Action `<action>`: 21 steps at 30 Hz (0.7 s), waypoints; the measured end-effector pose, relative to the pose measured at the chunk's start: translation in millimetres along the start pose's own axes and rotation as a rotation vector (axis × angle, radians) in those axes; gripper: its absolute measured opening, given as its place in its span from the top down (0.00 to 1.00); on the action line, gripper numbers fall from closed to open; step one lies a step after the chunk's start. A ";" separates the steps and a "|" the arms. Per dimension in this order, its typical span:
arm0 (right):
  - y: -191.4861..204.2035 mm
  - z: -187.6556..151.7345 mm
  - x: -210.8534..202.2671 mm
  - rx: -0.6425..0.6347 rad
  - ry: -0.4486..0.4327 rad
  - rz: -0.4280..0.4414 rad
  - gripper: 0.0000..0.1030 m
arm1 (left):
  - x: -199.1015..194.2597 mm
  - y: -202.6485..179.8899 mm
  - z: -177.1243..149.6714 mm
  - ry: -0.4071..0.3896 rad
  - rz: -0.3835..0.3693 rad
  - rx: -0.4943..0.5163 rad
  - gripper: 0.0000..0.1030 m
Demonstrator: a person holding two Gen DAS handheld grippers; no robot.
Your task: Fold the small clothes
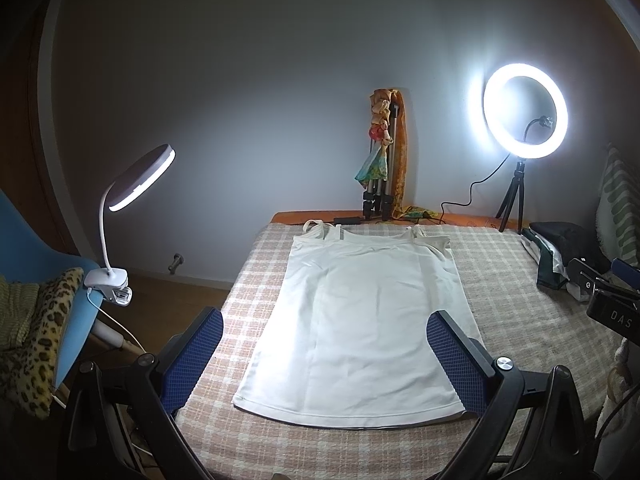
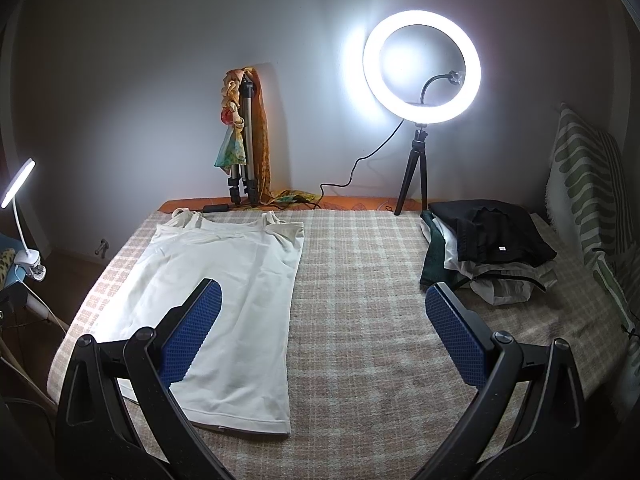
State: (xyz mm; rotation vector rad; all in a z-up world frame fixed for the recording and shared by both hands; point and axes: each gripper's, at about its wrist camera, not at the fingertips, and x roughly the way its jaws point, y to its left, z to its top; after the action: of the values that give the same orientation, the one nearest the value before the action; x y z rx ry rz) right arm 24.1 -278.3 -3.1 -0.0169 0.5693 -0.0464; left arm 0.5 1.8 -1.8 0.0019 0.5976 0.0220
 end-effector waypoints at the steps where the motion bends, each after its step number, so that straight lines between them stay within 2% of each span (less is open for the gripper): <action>1: -0.2 -0.2 0.1 0.001 0.000 0.001 0.00 | 0.1 0.3 -0.4 0.000 0.000 0.000 0.01; 21: 0.8 2.6 -0.6 0.003 0.001 0.002 0.00 | -0.5 1.6 -3.6 -0.007 0.009 0.013 0.00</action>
State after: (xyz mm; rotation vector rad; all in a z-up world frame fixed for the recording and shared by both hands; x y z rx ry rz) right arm 25.0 -277.4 -0.5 -0.0137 0.5707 -0.0457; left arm -2.0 3.3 -4.5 0.0173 0.5908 0.0269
